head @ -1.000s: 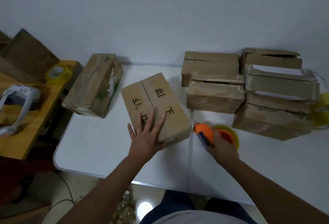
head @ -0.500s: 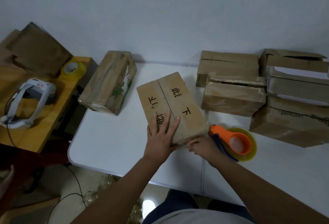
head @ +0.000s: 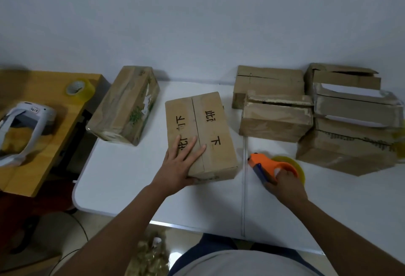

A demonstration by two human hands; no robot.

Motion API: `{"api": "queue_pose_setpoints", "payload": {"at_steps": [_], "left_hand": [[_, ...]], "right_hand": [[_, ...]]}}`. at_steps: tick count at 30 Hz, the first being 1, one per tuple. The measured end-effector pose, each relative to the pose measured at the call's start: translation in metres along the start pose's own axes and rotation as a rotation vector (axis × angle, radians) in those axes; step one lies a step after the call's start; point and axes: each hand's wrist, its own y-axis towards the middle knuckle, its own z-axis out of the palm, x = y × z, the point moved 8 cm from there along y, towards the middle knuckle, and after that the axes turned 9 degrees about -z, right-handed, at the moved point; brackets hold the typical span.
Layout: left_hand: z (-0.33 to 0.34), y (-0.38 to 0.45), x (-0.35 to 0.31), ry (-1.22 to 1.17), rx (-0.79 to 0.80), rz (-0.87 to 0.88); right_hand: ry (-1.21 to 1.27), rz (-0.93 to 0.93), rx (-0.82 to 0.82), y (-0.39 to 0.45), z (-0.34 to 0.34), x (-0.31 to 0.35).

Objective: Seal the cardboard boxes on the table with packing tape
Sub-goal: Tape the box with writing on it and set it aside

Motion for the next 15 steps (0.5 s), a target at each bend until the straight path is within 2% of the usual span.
{"api": "queue_pose_setpoints", "payload": {"at_steps": [3, 7, 10, 15], "left_hand": [[-0.001, -0.001, 0.005, -0.002, 0.008, 0.034], [-0.006, -0.004, 0.007, 0.034, 0.005, 0.155], [-0.008, -0.002, 0.004, 0.051, 0.021, 0.164], [-0.008, 0.000, -0.009, 0.030, 0.037, 0.111]], "right_hand": [[-0.138, -0.150, 0.072, 0.004, 0.012, 0.006], [0.004, 0.059, 0.087, 0.012, 0.051, -0.046], [-0.104, 0.005, 0.086, -0.015, 0.006, -0.001], [0.291, -0.034, -0.119, -0.022, -0.061, 0.038]]}}
